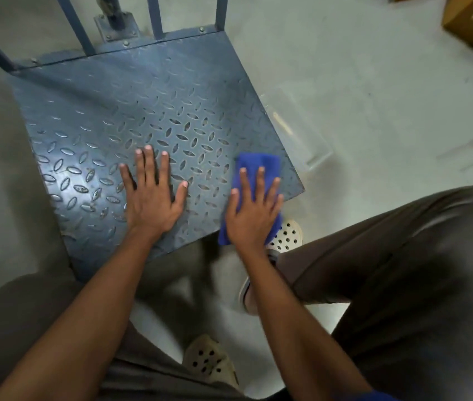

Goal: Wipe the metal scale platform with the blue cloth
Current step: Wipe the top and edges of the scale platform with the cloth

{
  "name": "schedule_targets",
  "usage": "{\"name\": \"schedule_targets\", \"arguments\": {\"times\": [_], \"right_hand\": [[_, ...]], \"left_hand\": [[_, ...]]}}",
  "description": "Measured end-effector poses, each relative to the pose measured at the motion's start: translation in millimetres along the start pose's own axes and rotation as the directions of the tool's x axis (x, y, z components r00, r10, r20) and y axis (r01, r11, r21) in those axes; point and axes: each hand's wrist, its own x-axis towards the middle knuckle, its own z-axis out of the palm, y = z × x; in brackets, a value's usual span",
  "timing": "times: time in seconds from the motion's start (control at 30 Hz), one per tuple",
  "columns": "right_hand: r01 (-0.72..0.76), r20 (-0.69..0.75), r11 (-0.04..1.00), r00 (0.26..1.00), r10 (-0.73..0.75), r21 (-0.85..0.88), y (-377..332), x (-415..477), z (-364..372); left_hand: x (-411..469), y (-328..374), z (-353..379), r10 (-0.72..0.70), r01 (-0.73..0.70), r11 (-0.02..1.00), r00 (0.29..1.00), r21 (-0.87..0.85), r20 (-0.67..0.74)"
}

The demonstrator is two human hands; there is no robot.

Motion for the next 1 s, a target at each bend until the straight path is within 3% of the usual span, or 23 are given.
{"name": "schedule_targets", "arguments": {"times": [0.1,0.2,0.37,0.47,0.57,0.67,0.73,0.87,1.0], "right_hand": [[0.277,0.142,0.960,0.950,-0.278,0.031,-38.0,-34.9,3.2],[0.371,0.182,0.927,0.909,-0.374,0.052,-20.2,-20.7,-4.2],[0.066,0.105,0.996,0.993,-0.060,-0.059,43.8,35.2,-18.5],[-0.017,0.066,0.996,0.998,0.023,-0.084,32.9,42.4,-11.9],[0.113,0.073,0.991,0.991,-0.108,-0.067,-14.4,16.1,1.9],[0.273,0.112,0.962,0.956,-0.272,0.005,-65.1,-19.0,14.1],[0.364,0.154,0.930,0.917,-0.367,0.049,-93.2,-39.9,19.8],[0.543,0.200,0.835,0.811,-0.549,0.091,-118.4,-61.9,27.5],[0.569,0.209,0.817,0.791,-0.574,0.090,-120.7,-64.1,28.5]], "left_hand": [[-1.6,-3.0,-1.3,-0.003,0.002,0.999,1.000,-0.035,-0.026],[0.6,-8.2,-8.9,-0.001,0.000,0.996,1.000,-0.093,-0.015],[26.4,-53.7,-29.0,0.121,-0.119,0.987,0.993,-0.104,0.010],[33.2,-84.1,-41.5,0.118,-0.114,0.990,0.992,-0.080,0.053],[38.7,-103.7,-57.1,0.151,-0.151,0.988,0.974,-0.014,0.167],[56.6,-116.7,-75.2,0.209,-0.222,0.975,0.924,0.004,0.321],[62.9,-121.7,-81.4,0.224,-0.239,0.971,0.909,-0.001,0.352],[62.2,-126.6,-77.7,0.287,-0.304,0.952,0.918,0.020,0.274],[53.2,-136.6,-69.6,0.334,-0.347,0.934,0.932,0.085,0.142]]}}
